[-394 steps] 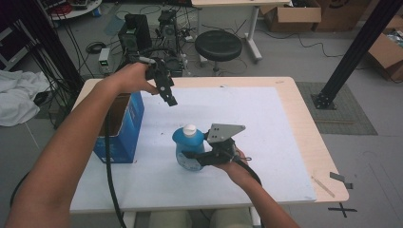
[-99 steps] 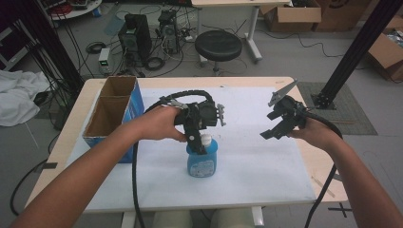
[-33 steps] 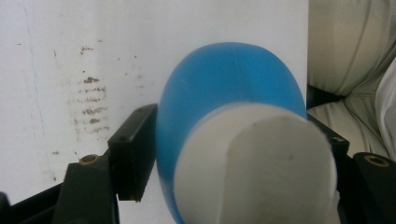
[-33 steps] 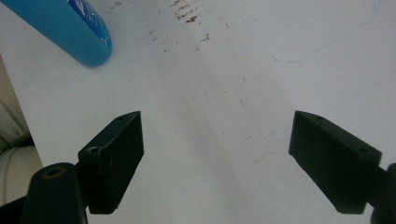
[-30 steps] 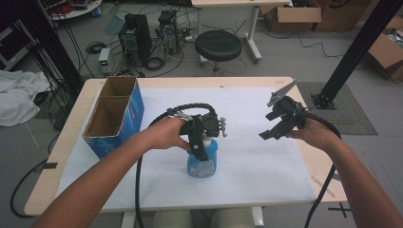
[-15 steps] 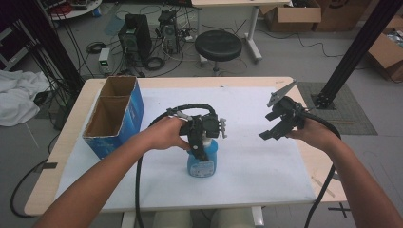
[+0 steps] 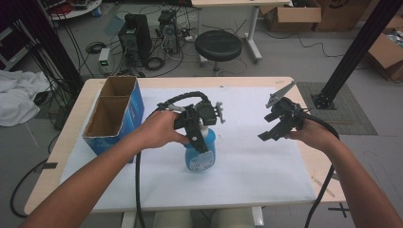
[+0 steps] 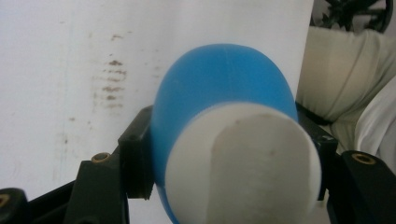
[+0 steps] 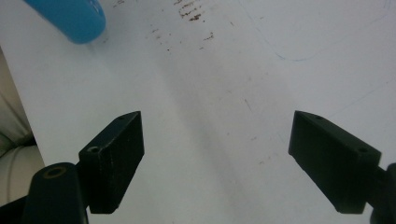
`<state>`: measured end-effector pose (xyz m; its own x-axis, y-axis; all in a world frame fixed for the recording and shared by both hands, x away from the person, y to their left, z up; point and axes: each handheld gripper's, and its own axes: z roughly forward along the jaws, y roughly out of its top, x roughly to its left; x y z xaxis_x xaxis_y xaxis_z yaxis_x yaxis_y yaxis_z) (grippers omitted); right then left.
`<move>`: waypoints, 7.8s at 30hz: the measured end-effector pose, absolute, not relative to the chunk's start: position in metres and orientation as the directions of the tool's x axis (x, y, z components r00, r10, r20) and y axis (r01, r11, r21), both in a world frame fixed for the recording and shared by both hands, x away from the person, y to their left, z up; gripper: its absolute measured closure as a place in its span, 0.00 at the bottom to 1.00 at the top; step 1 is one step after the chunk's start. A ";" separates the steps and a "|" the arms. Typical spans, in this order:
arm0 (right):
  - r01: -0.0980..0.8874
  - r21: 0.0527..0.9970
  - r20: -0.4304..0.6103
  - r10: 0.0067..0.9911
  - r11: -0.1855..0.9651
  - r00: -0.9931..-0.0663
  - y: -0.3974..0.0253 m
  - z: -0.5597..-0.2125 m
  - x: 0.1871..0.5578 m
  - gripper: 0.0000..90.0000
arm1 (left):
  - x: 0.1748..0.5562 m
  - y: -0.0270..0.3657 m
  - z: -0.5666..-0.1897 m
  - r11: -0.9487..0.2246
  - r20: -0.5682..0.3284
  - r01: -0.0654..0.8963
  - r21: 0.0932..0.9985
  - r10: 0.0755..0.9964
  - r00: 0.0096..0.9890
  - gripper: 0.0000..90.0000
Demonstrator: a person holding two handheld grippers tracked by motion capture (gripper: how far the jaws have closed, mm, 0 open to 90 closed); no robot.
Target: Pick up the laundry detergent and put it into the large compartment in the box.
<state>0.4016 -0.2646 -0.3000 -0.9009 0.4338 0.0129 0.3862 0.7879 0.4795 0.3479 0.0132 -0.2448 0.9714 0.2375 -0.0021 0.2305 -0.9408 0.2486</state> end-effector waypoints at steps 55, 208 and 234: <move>0.326 0.485 0.014 0.366 0.811 -0.931 -0.253 -0.299 0.412 0.20 | 0.406 0.126 -0.127 -0.354 0.000 0.878 0.323 0.928 0.374 0.42; 0.341 0.469 0.025 0.373 0.815 -0.927 -0.255 -0.305 0.413 0.21 | 0.405 0.254 -0.229 -0.122 0.045 0.915 0.385 0.993 0.113 0.30; 0.349 0.466 0.034 0.378 0.813 -0.925 -0.254 -0.305 0.415 0.21 | 0.403 0.213 -0.192 -0.277 0.006 0.847 0.453 0.951 0.308 0.24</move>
